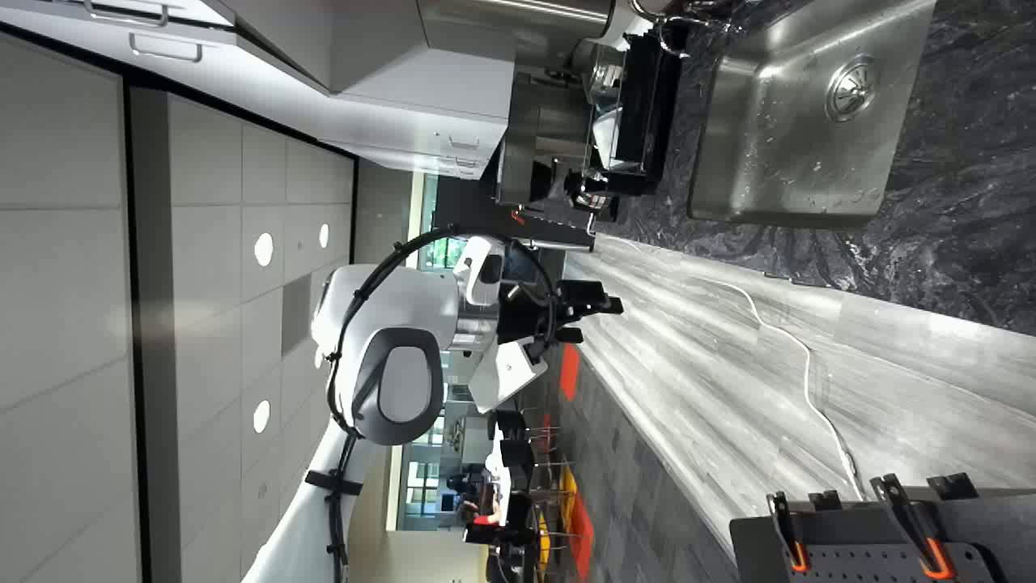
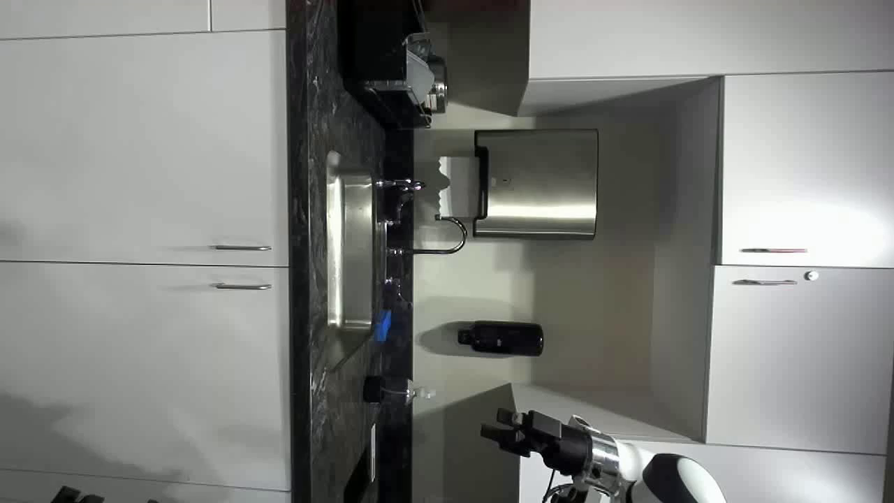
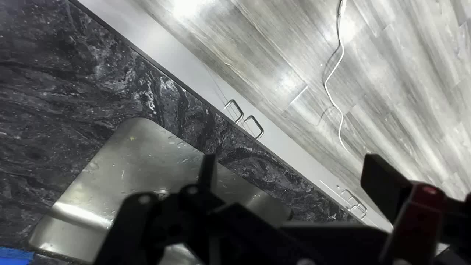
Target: Open the bottom left cabinet door
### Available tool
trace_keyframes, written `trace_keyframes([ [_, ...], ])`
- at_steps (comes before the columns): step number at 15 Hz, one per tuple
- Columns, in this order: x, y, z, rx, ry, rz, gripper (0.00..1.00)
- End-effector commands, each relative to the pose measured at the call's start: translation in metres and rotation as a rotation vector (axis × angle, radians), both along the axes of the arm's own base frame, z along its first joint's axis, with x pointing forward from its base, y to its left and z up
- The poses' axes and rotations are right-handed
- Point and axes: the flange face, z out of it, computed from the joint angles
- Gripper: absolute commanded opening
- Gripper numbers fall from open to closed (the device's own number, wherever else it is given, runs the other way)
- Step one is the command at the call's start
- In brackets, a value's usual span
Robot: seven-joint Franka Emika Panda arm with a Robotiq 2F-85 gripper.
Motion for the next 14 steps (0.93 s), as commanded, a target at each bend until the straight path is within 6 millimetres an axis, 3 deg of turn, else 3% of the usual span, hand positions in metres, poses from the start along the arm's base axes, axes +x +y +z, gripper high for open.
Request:
trace_keyframes([
  [1,0.0,0.0,0.001,0.0,0.001,0.0,1.0],
  [9,0.001,0.006,0.0,-0.002,-0.011,0.019,1.0],
  [14,-0.001,0.042,-0.01,-0.022,-0.005,0.111,1.0],
])
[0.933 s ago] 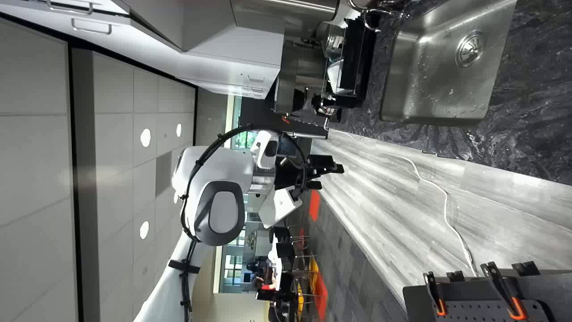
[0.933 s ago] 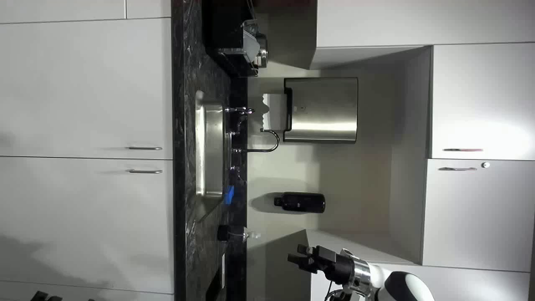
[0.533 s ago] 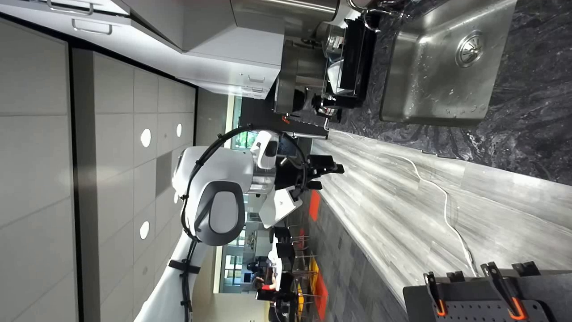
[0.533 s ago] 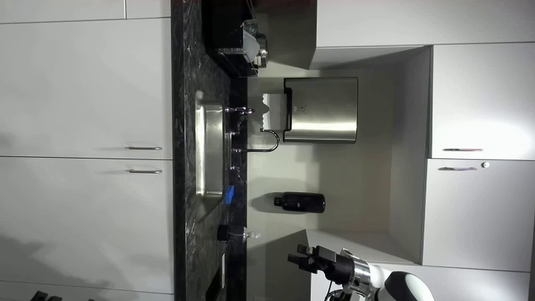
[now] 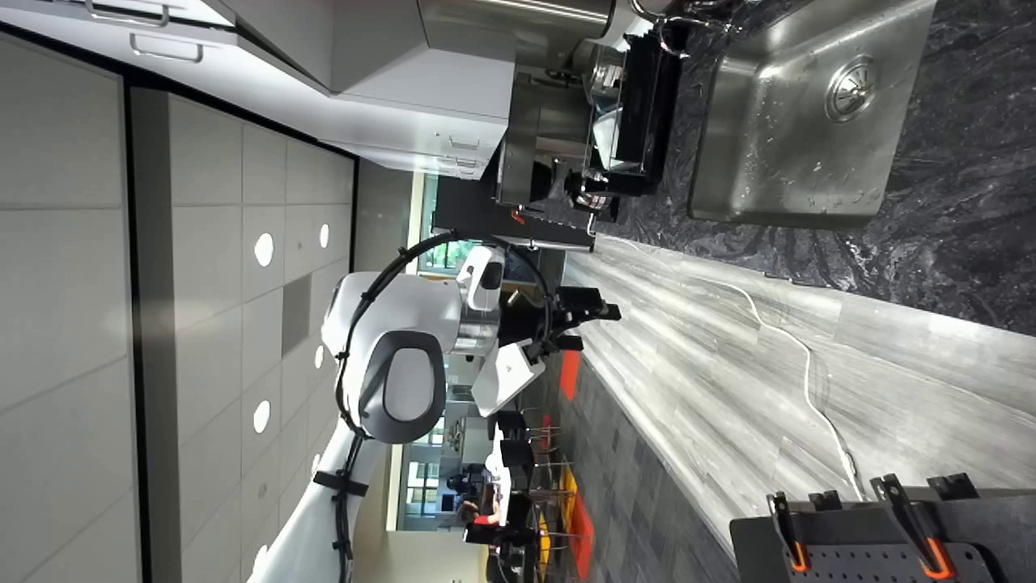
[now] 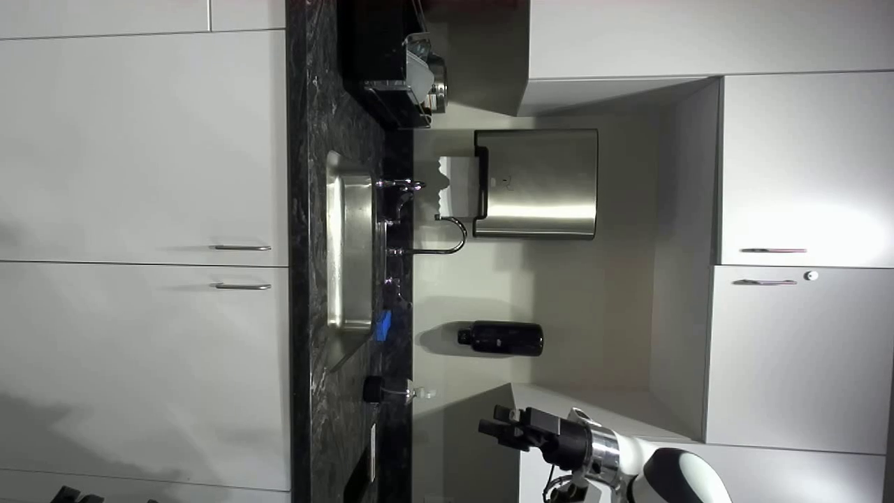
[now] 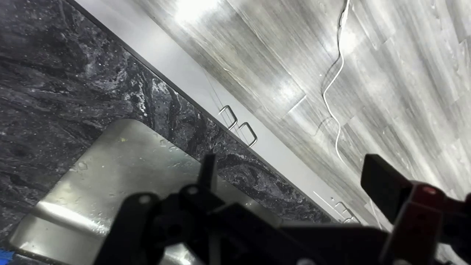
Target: Open the bottom left cabinet door
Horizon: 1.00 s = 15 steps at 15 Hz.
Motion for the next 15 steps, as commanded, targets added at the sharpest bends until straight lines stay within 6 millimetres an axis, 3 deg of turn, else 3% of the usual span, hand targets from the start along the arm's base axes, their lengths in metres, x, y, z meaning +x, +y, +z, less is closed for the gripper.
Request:
trace_keyframes([
  [1,-0.005,0.03,-0.009,-0.002,-0.018,0.09,1.0],
  [12,0.013,0.144,-0.039,-0.025,-0.168,0.295,1.0],
  [13,0.016,0.132,-0.037,-0.028,-0.132,0.278,1.0],
  [15,0.016,0.144,-0.04,-0.035,-0.14,0.3,1.0],
])
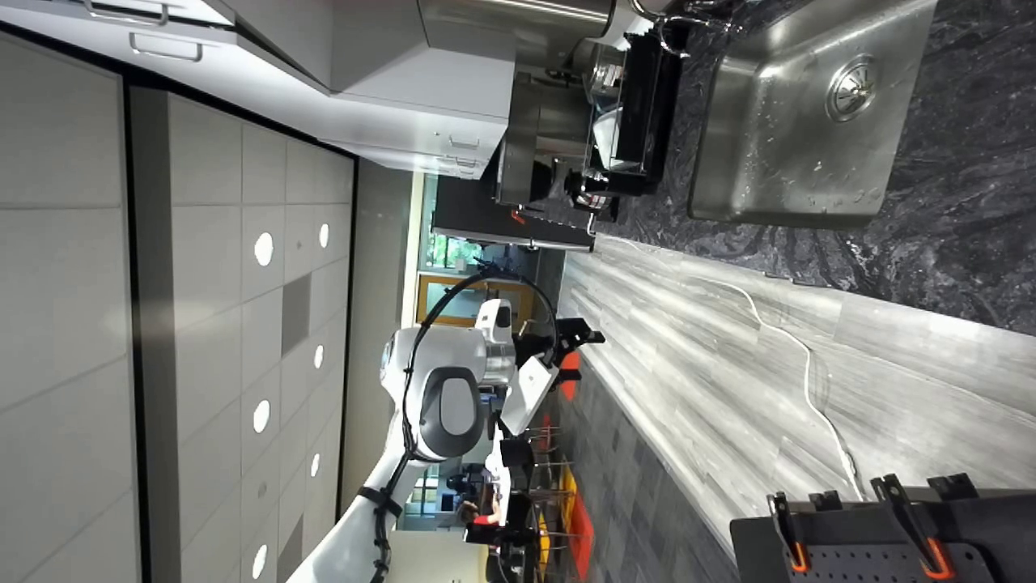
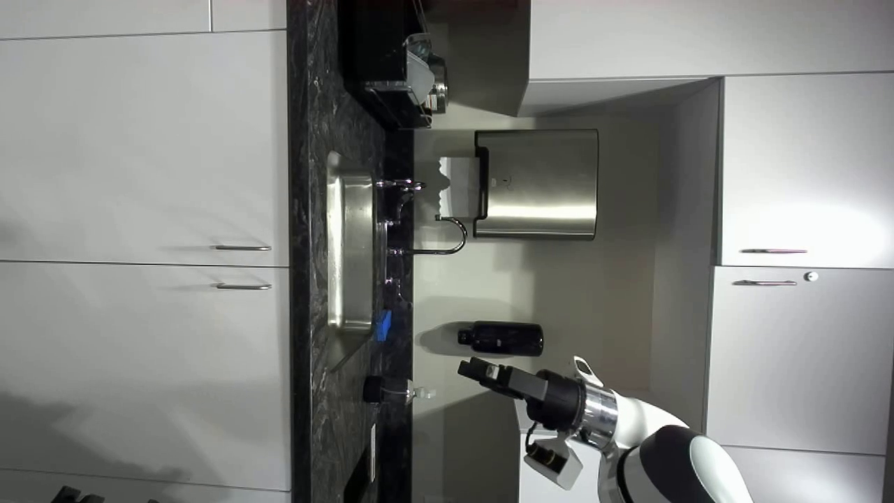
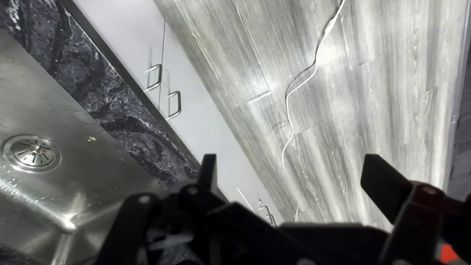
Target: Open the bottom left cabinet door
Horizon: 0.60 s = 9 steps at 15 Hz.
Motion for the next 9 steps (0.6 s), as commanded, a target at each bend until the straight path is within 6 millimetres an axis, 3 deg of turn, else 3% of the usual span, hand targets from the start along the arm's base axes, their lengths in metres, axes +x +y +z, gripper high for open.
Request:
trace_keyframes([
  [1,0.0,0.001,0.0,0.0,0.001,0.002,1.0],
  [4,0.0,0.0,0.0,0.0,0.001,0.001,1.0],
  [9,0.012,0.034,-0.015,0.049,-0.074,-0.009,1.0],
])
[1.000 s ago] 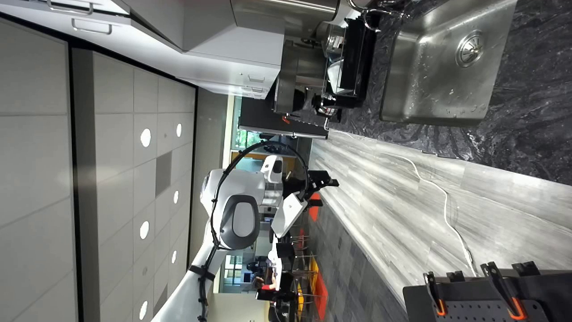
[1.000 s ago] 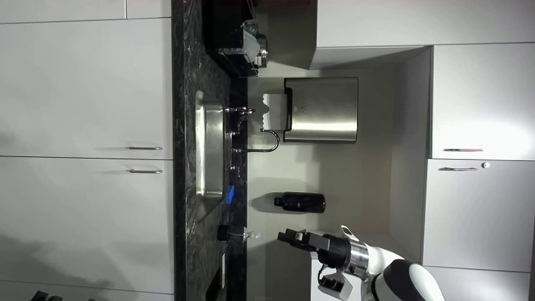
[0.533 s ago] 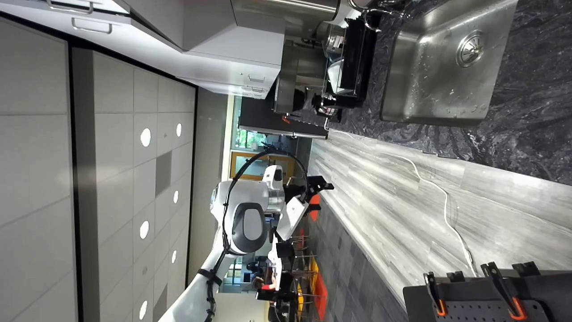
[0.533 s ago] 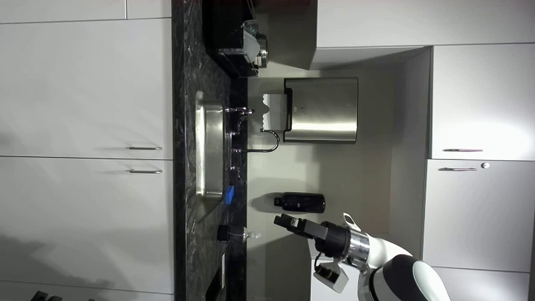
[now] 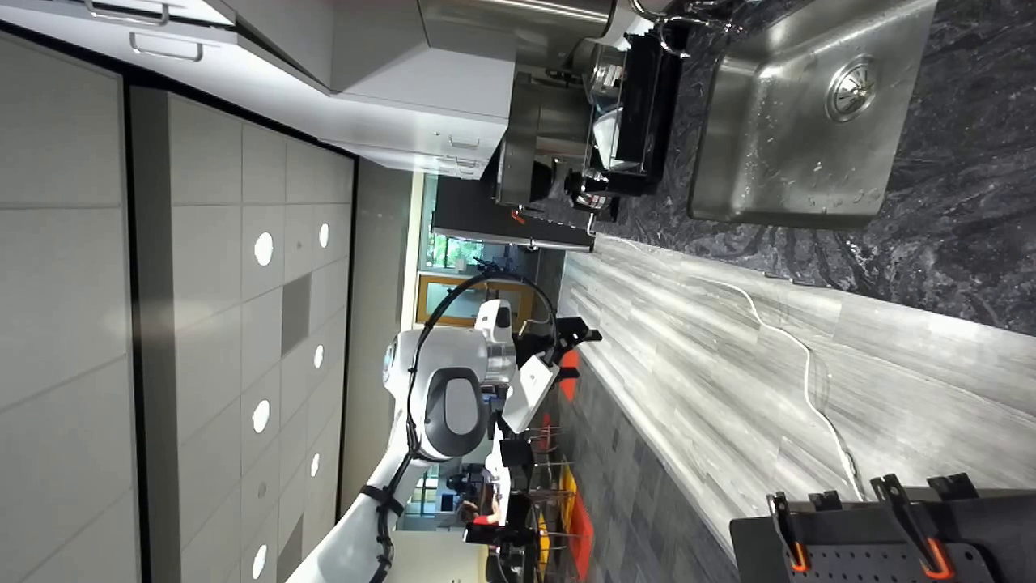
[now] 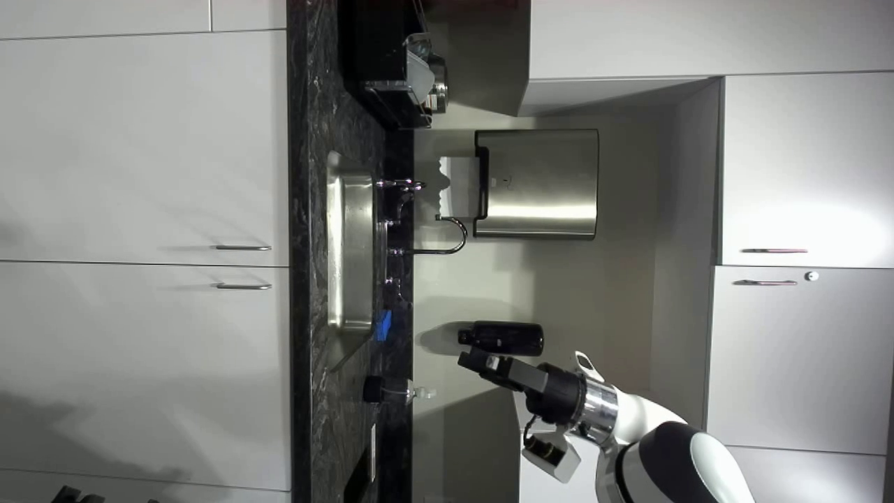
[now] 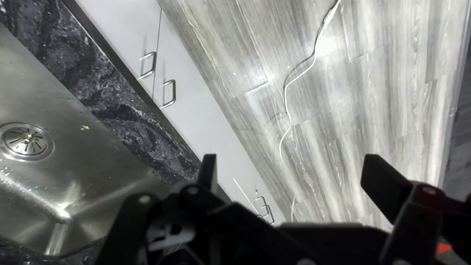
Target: Open the bottom left cabinet door
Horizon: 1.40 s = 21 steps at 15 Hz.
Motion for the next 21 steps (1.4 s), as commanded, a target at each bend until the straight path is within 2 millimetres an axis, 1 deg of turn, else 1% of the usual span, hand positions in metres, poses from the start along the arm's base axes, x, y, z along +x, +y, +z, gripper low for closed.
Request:
trace_keyframes([
  [1,0.01,0.033,-0.018,0.055,-0.064,-0.021,1.0],
  [3,0.016,0.051,-0.034,0.101,-0.113,-0.061,1.0],
  [5,0.021,0.065,-0.05,0.124,-0.168,-0.114,1.0],
  [8,0.03,0.079,-0.079,0.111,-0.231,-0.193,1.0],
  [11,0.038,0.093,-0.108,0.072,-0.218,-0.218,1.0],
  [14,0.045,0.1,-0.142,0.031,-0.131,-0.218,1.0],
  [16,0.05,0.101,-0.161,0.004,-0.094,-0.223,1.0],
  [18,0.057,0.102,-0.175,-0.022,-0.067,-0.227,1.0],
  [19,0.06,0.104,-0.181,-0.031,-0.051,-0.226,1.0],
  [20,0.047,0.101,-0.173,-0.018,-0.065,-0.21,1.0],
  [21,0.048,0.102,-0.178,-0.025,-0.054,-0.211,1.0],
])
